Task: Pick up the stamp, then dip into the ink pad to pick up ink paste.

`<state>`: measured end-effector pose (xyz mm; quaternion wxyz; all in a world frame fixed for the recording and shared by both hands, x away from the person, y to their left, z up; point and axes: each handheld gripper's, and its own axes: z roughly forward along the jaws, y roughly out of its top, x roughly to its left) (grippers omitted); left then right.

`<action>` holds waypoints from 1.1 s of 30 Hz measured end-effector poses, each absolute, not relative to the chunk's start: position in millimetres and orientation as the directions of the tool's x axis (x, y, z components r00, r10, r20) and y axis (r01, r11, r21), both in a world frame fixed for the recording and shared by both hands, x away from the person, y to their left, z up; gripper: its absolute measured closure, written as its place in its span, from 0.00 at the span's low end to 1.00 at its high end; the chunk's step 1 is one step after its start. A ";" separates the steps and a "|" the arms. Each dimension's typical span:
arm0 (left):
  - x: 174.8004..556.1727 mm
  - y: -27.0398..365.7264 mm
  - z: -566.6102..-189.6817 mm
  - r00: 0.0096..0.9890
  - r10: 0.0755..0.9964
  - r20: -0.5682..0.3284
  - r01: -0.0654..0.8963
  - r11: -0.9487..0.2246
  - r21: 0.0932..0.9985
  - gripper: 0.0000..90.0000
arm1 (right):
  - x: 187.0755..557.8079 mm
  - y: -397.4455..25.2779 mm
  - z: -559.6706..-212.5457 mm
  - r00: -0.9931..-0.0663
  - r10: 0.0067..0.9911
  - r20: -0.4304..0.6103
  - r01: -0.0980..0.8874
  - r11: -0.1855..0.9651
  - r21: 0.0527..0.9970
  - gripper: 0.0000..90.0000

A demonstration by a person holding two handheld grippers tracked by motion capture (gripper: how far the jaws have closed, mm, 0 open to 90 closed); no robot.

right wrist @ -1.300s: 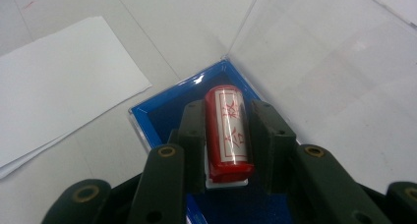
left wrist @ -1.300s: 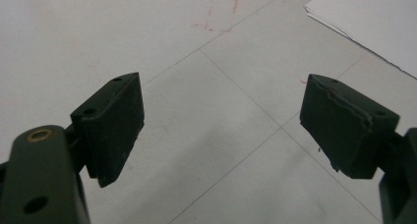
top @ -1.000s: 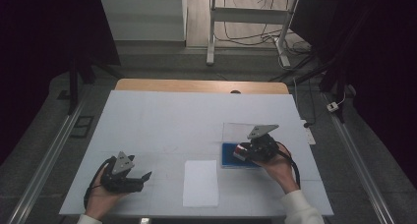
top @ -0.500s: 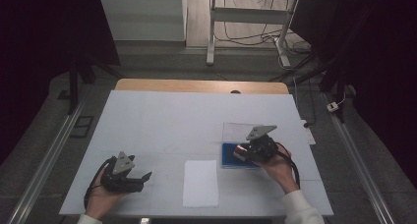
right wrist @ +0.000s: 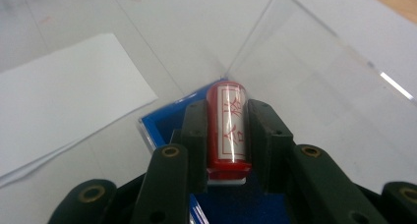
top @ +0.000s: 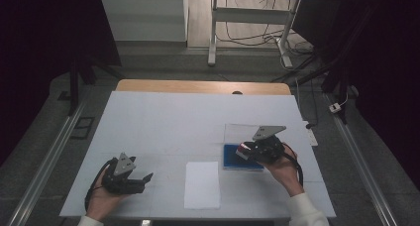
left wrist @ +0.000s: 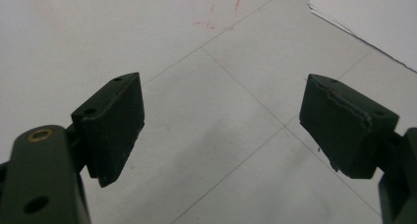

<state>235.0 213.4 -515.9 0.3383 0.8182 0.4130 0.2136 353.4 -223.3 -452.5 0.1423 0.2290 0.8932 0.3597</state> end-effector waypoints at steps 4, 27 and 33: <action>234.7 213.3 -516.0 0.569 0.819 0.072 0.531 -0.433 0.729 0.20 | 350.4 -223.7 -442.0 -0.854 0.512 -0.087 0.302 0.625 0.720 0.78; 234.7 213.5 -517.1 0.570 0.818 0.075 0.532 -0.437 0.726 0.20 | 356.4 -216.7 -445.2 -0.860 0.501 -0.097 0.324 0.683 0.655 0.78; 234.5 213.4 -517.1 0.572 0.816 0.078 0.531 -0.441 0.723 0.20 | 362.8 -214.0 -453.9 -0.855 0.510 -0.095 0.348 0.698 0.626 0.78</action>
